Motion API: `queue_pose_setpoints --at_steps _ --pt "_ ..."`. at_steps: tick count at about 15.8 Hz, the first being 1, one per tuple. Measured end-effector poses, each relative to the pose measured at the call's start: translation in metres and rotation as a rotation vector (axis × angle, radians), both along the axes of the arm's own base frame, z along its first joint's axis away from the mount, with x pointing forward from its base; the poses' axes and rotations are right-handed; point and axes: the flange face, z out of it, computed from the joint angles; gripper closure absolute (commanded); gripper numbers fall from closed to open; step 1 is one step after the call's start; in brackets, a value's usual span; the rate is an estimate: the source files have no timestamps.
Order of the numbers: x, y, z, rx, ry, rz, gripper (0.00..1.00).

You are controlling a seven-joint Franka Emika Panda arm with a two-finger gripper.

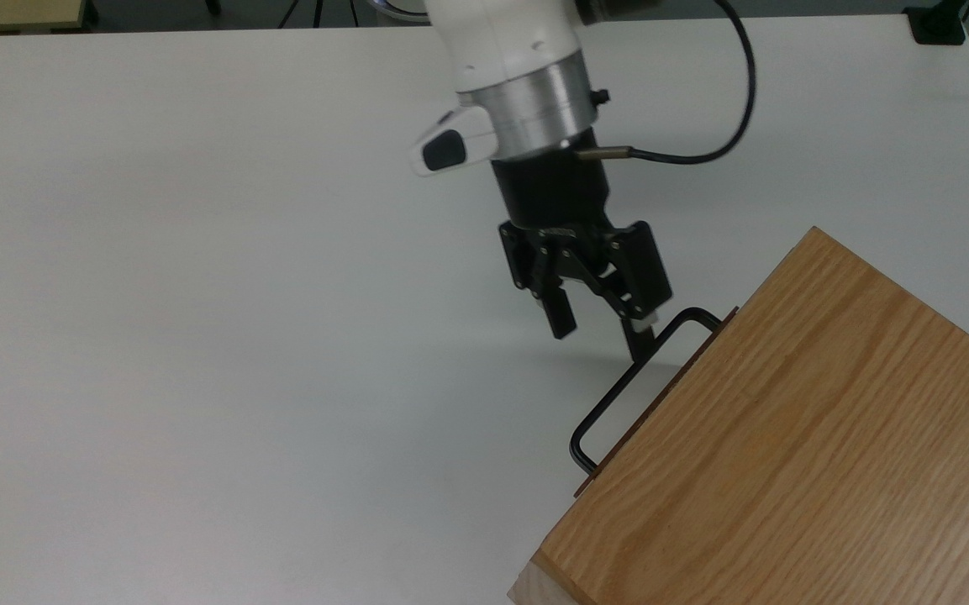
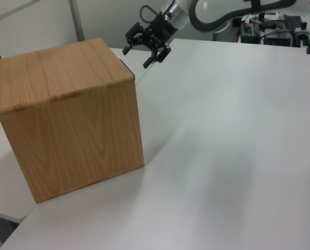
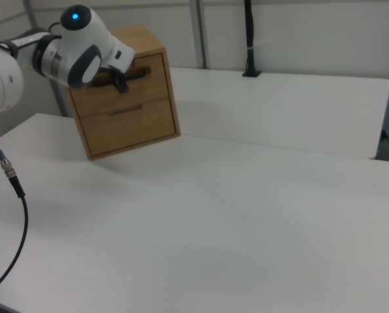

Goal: Open the drawer by sliding it
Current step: 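Close the gripper on the black bar handle of the drawer, then pull the handle away from the cabinet, sliding the drawer out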

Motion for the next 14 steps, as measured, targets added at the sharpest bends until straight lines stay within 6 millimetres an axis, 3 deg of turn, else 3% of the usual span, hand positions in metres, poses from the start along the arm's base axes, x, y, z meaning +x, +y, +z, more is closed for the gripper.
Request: queue_pose_setpoints --at_steps 4,12,14 --pt "0.006 0.015 -0.006 0.004 -0.012 0.015 0.36" --pt "0.009 0.02 -0.02 0.0 0.004 0.021 0.94" --pt "0.008 0.024 -0.02 -0.006 0.0 0.033 1.0"
